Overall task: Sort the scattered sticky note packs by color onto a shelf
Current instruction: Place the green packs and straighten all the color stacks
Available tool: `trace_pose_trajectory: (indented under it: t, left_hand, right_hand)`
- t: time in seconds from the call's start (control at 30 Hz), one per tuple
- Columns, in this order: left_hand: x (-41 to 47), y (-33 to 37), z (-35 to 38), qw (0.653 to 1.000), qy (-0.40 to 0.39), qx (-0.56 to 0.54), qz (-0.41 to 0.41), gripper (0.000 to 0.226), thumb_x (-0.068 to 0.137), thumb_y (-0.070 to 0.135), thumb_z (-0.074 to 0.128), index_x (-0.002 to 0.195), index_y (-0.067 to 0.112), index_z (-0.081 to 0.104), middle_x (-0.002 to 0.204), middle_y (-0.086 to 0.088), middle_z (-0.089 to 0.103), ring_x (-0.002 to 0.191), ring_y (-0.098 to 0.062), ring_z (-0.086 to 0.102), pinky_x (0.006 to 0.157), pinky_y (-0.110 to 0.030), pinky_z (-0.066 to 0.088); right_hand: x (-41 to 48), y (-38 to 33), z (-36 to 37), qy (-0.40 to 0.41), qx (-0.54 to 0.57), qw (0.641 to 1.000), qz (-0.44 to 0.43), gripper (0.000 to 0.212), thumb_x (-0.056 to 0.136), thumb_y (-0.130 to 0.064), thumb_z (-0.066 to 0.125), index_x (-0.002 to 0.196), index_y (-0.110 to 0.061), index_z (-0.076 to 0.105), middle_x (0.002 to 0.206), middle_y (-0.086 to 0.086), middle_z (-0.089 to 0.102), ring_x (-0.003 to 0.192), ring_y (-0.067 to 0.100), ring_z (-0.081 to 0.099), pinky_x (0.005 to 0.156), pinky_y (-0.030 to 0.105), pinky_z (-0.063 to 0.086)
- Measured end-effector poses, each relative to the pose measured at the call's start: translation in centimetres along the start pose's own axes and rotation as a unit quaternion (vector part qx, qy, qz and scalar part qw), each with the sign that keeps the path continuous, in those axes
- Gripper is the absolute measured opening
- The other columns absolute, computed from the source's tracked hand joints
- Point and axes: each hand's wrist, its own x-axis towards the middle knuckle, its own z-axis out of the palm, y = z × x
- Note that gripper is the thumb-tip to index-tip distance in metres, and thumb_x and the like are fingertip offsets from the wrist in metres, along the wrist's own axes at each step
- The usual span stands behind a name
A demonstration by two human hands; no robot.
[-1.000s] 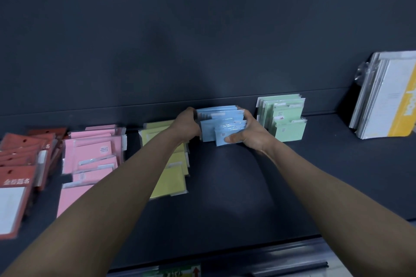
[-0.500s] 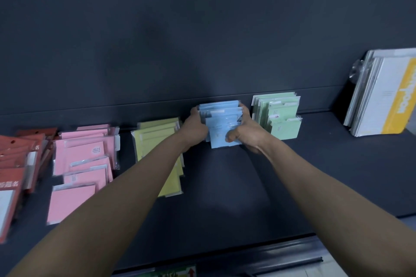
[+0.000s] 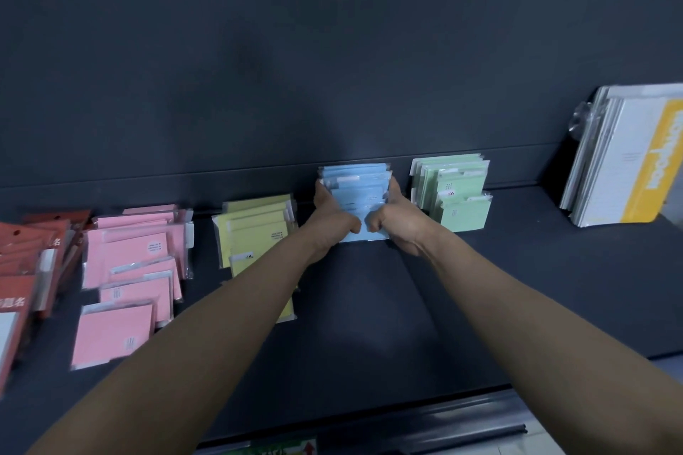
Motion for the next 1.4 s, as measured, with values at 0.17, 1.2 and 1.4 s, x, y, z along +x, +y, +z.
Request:
trace_pose_trajectory:
  t: [0.17, 1.2, 1.4]
  left_hand:
    - [0.3, -0.5, -0.4, 0.999, 0.04, 0.012, 0.017, 0.097, 0.058, 0.009, 0.074, 0.138, 0.024, 0.02, 0.137, -0.001, 0.03, 0.123, -0.018, 0.04, 0.1, -0.039, 0.045]
    - [-0.3, -0.2, -1.0, 0.972, 0.078, 0.223, 0.006, 0.089, 0.078, 0.027, 0.073, 0.144, 0.006, 0.017, 0.144, -0.013, 0.029, 0.132, -0.026, 0.032, 0.107, -0.037, 0.034]
    - [-0.9, 0.1, -0.8, 0.969, 0.109, 0.22, 0.03, 0.074, 0.081, 0.026, 0.069, 0.139, 0.007, 0.027, 0.138, -0.012, 0.035, 0.125, -0.025, 0.038, 0.1, -0.034, 0.037]
  right_hand:
    - [-0.1, -0.6, -1.3, 0.009, -0.031, 0.999, -0.008, 0.077, 0.074, 0.017, 0.055, 0.13, -0.03, 0.031, 0.113, 0.006, 0.061, 0.097, 0.018, 0.059, 0.087, 0.03, 0.05]
    - [-1.0, 1.3, -1.1, 0.072, -0.127, 0.987, -0.068, 0.06, 0.075, 0.006, 0.074, 0.123, -0.007, 0.04, 0.116, 0.005, 0.059, 0.09, 0.012, 0.061, 0.055, 0.005, 0.045]
    - [-1.0, 1.4, -1.2, 0.097, -0.157, 0.981, -0.067, 0.057, 0.081, -0.004, 0.072, 0.128, -0.01, 0.039, 0.123, 0.003, 0.059, 0.106, 0.018, 0.059, 0.084, 0.021, 0.049]
